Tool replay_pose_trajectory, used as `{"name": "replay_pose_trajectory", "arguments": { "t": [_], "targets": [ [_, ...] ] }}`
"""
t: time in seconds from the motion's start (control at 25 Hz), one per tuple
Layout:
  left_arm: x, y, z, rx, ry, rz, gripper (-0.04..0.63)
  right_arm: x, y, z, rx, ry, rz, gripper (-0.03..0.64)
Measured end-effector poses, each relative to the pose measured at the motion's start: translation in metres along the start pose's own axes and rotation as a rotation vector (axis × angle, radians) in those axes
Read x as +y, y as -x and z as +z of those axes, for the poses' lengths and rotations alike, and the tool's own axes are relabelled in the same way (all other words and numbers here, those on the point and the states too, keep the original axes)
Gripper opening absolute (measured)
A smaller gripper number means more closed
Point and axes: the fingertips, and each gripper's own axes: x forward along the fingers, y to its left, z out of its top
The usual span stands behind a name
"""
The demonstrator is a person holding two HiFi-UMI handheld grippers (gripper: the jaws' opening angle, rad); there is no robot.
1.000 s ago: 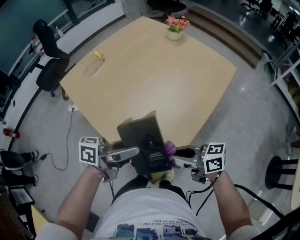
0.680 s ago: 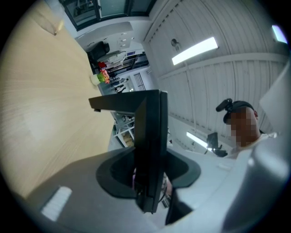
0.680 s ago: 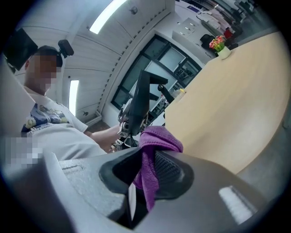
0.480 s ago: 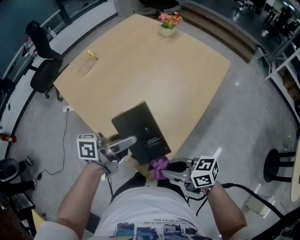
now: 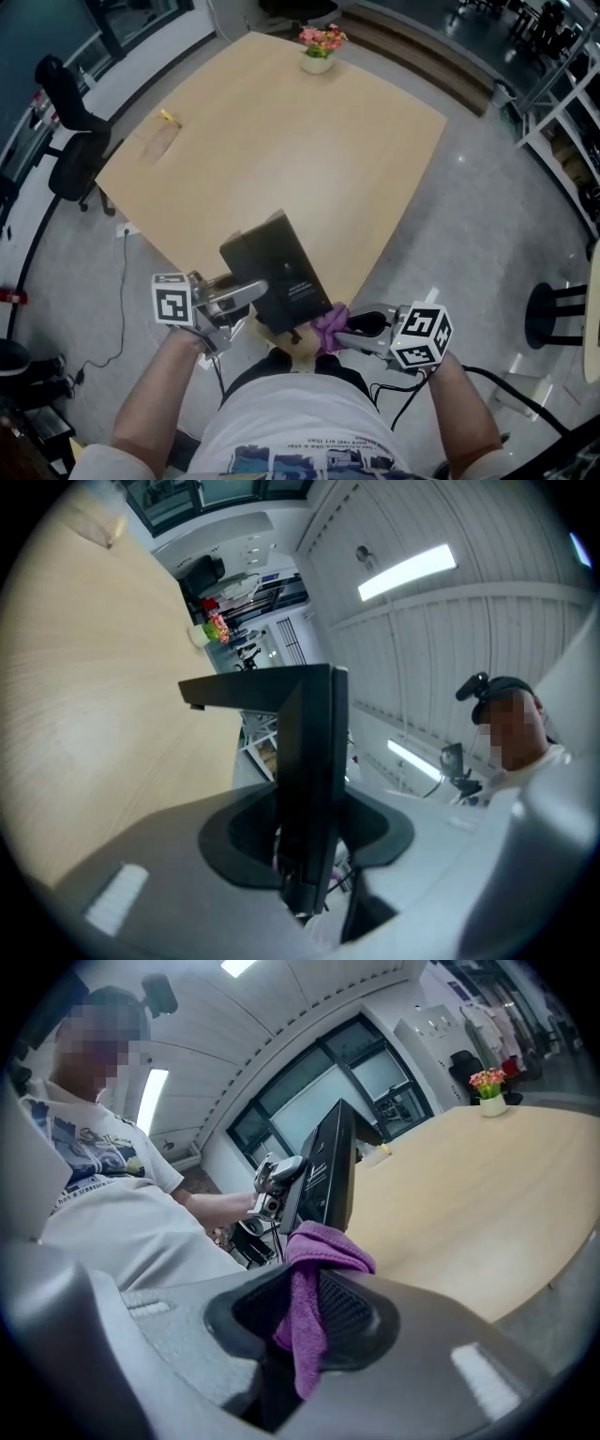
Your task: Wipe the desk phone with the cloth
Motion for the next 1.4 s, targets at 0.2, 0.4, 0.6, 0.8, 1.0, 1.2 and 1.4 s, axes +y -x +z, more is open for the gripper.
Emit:
{"name": "replay_pose_trajectory", "arguments": {
  "t": [0.2, 0.4, 0.6, 0.8, 1.0, 1.2, 1.4],
  "targets": [
    [0.004, 0.003, 0.0, 0.02, 0.004, -0.009, 0.181, -0.009, 0.023, 0.009, -0.004, 0.027, -0.092, 0.089],
    [0.009, 0.006, 0.0, 0.038, 0.012, -0.018, 0.181, -0.021, 0.045, 0.052, -0.082, 0.069, -0.211, 0.088],
    [0.01, 0.003, -0.011, 0.071, 0.02, -0.035, 0.181, -0.022, 0.041, 0.11, -0.172, 0.154, -0.279, 0.088],
    [0.008, -0.001, -0.024, 0.127, 0.02, -0.042, 0.181, -0.023, 0.036, 0.156, -0.237, 0.211, -0.333, 0.088],
    [0.011, 0.001, -0.026, 0.146, 0.035, -0.047, 0.181, -0.023, 0.019, 0.16, -0.228, 0.208, -0.349, 0.087],
    [0.015, 0.001, -0.013, 0.14, 0.03, -0.06, 0.181, -0.017, 0.01, 0.118, -0.206, 0.122, -0.368, 0.088],
    [0.022, 0.004, 0.0, 0.155, 0.023, -0.077, 0.181, -0.001, 0.003, 0.066, -0.204, -0.012, -0.398, 0.088]
  ]
}}
